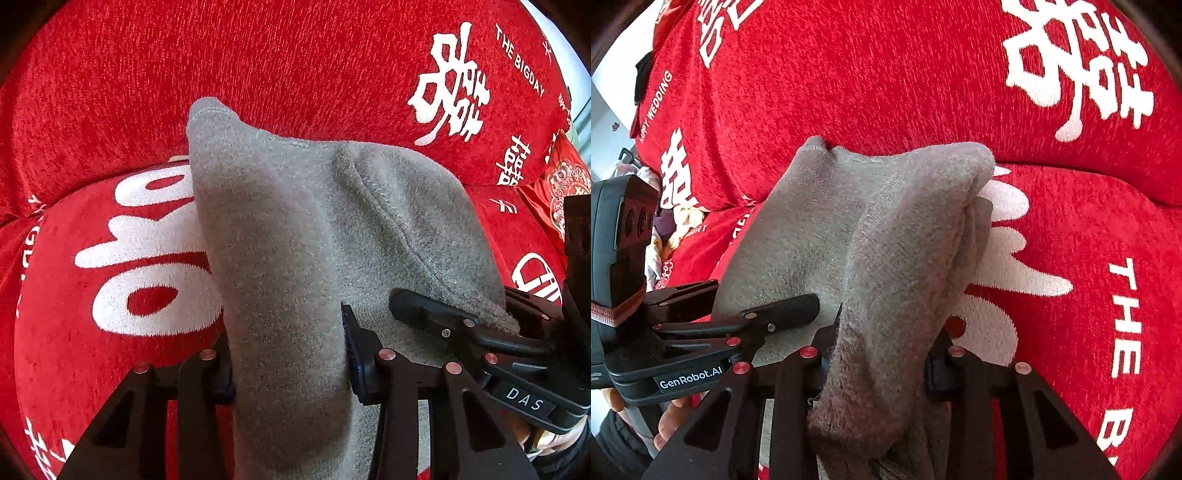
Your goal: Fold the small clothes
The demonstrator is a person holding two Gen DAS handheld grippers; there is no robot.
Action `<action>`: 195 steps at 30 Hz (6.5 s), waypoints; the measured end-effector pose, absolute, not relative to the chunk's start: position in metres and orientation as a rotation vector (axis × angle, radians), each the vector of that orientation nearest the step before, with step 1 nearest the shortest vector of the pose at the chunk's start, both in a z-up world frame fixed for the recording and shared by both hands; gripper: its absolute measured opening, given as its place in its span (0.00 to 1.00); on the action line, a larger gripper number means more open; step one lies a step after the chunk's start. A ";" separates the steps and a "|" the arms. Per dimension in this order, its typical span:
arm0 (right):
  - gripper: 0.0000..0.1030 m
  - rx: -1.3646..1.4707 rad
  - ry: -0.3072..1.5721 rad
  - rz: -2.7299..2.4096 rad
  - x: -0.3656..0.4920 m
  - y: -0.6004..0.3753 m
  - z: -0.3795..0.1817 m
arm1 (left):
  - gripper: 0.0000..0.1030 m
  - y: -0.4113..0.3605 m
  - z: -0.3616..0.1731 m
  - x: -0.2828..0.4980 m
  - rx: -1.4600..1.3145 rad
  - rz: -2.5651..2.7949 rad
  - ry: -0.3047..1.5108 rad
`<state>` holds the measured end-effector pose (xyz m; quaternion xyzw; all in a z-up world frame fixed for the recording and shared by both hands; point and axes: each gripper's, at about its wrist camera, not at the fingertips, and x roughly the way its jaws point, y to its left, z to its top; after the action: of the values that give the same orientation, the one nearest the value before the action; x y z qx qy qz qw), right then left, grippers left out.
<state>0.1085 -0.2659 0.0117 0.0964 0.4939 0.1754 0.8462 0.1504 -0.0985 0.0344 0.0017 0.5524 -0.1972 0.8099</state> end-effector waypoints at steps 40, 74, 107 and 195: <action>0.33 0.189 1.024 0.350 -0.006 -0.234 0.047 | 0.43 -0.076 0.077 0.036 0.059 -0.412 1.121; 0.33 0.139 1.032 0.375 -0.071 -0.198 0.044 | 0.43 -0.039 0.070 -0.037 0.051 -0.396 1.106; 0.52 0.255 0.972 0.496 -0.039 -0.215 0.049 | 0.87 0.003 0.056 0.005 0.060 -0.151 1.083; 0.68 -0.127 0.749 0.197 -0.240 -0.186 0.073 | 0.87 -0.019 0.083 -0.208 0.152 0.023 0.765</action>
<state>-0.2402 -0.1857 0.0731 -0.0619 0.3648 0.0960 0.9241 -0.2083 -0.0194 0.0827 0.0743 0.3730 0.0111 0.9248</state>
